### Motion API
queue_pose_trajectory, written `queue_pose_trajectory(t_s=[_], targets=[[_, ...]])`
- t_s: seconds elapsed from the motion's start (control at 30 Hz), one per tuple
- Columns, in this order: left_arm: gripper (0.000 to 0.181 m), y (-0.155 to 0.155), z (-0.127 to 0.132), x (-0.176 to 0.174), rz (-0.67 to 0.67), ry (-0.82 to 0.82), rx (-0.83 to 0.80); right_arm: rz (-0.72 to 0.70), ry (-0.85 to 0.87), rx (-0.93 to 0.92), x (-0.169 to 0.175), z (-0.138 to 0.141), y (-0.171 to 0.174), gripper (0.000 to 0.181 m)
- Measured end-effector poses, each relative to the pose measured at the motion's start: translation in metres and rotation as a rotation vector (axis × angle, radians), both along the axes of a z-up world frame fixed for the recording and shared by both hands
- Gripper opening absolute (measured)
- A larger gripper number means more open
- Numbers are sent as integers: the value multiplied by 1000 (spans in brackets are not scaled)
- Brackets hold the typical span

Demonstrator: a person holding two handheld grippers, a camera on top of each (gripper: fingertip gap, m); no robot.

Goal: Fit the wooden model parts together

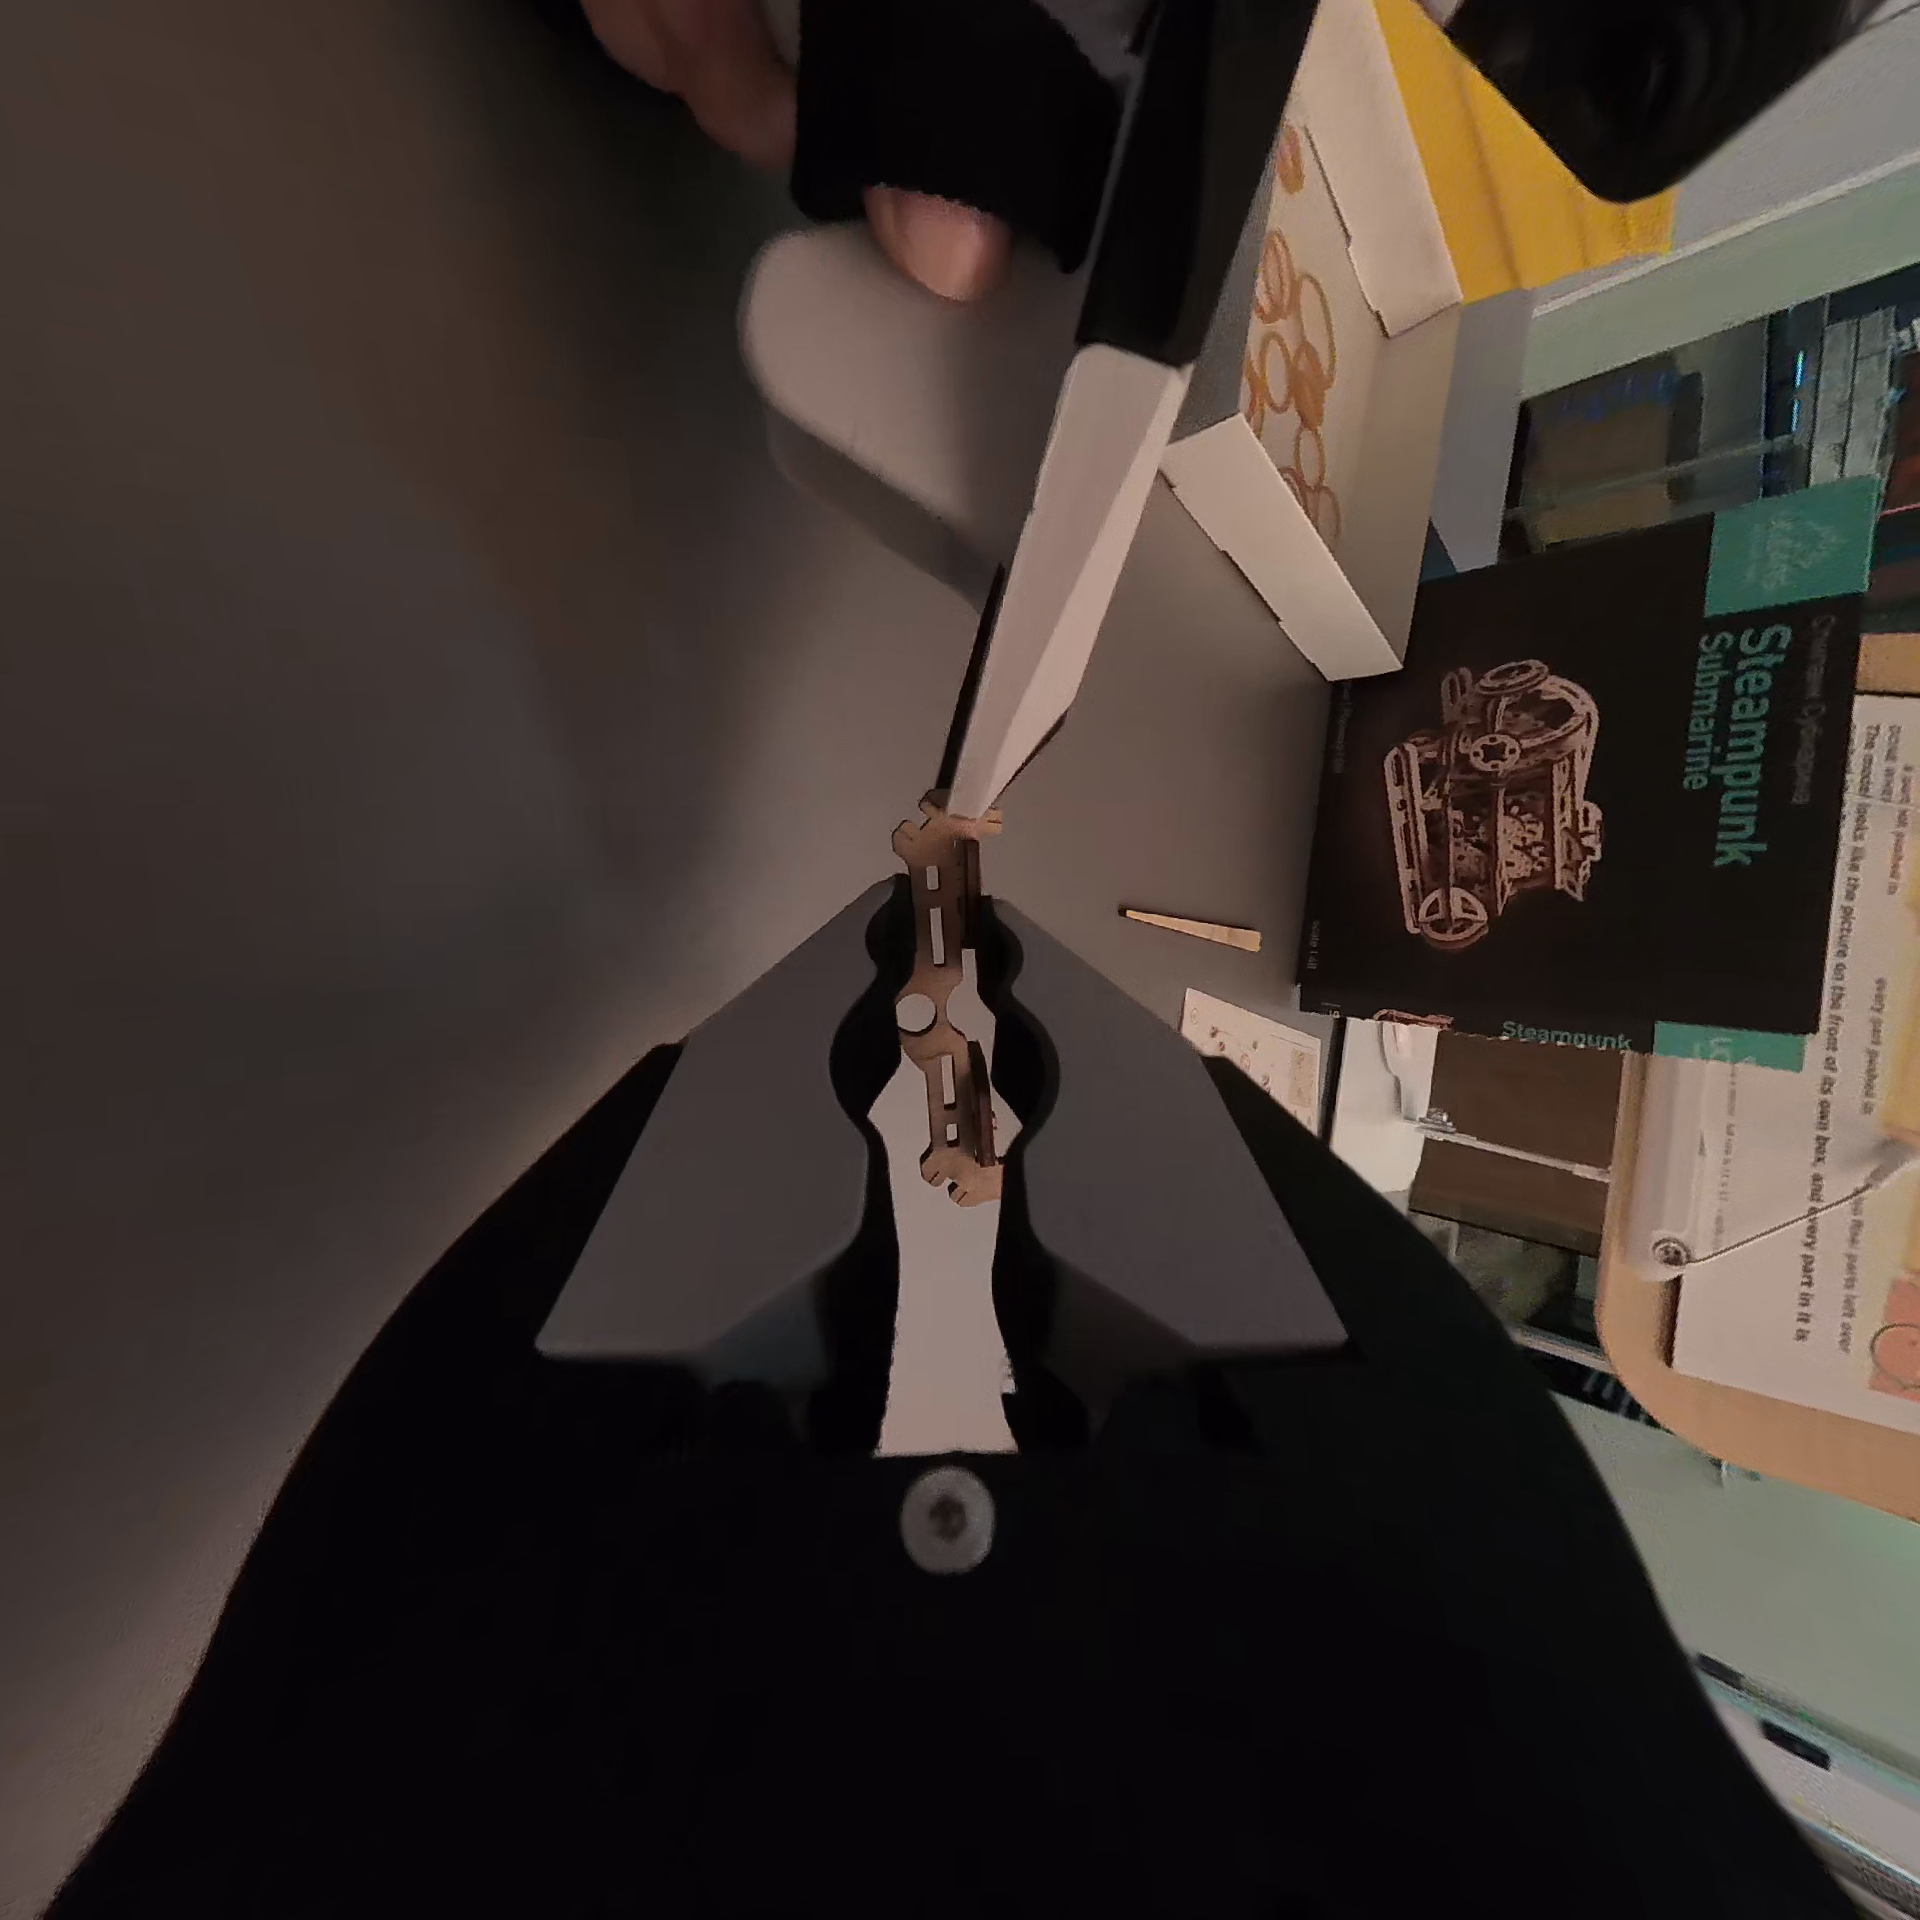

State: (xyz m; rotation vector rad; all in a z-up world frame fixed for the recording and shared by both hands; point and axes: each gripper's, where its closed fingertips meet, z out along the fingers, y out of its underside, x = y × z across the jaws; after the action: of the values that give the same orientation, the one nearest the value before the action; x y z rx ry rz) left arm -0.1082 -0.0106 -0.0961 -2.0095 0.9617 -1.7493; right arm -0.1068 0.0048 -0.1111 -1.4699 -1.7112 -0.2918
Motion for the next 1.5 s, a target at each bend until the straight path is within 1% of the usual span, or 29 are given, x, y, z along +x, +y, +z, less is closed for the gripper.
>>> queue_pose_trajectory(t_s=[0.13, 0.2, 0.3, 0.37, 0.5, 0.6, 0.63, 0.67, 0.7, 0.77, 0.8, 0.93, 1.0, 1.03, 1.23, 1.33, 1.5], targets=[[0, 3, 3, -2, -7, -34, -119, -28, 73, -65, -2, -1, 0, 9], [0, 4, 3, -3, -4, -36, -148, -39, 138, -116, -3, -1, 0, 9], [0, 8, 3, -5, 9, -54, -240, -48, 238, -179, -8, 1, 1, 10], [0, 9, 6, -6, 9, -74, -256, -58, 263, -206, -9, 1, 2, 10], [0, 5, 4, -4, 3, -47, -178, -50, 187, -115, -6, 1, 5, 10], [1, 6, 1, -4, 17, -25, -148, -68, 205, -117, -7, 1, 7, 11], [0, 7, 3, -5, 23, -36, -149, -77, 243, -71, -7, 8, 12, 26], [0, 8, 5, -5, 26, -47, -158, -73, 246, -15, -6, 15, 15, 34], [0, 9, 6, -6, 30, -59, -178, -56, 229, 43, -5, 21, 16, 34], [0, 12, 6, -7, 48, -64, -211, 4, 179, 150, -9, 25, 13, 30], [0, 13, 3, -7, 53, -47, -221, 18, 144, 164, -10, 21, 11, 27], [0, 14, -16, -8, 74, 66, -222, 102, 143, 100, -19, 8, -2, 25], [0, 13, -22, -6, 72, 103, -221, 126, 182, 59, -20, 6, -7, 18], [0, 12, -25, -5, 64, 122, -216, 112, 183, 35, -19, 4, -6, 15], [0, 12, -34, -4, 72, 182, -183, 70, 159, -58, -14, -18, -5, 14], [0, 12, -35, -4, 72, 187, -205, 63, 151, -31, -15, -18, -3, 10], [0, 14, -34, -5, 75, 166, -256, 60, 163, -6, -15, -16, -1, 11]])
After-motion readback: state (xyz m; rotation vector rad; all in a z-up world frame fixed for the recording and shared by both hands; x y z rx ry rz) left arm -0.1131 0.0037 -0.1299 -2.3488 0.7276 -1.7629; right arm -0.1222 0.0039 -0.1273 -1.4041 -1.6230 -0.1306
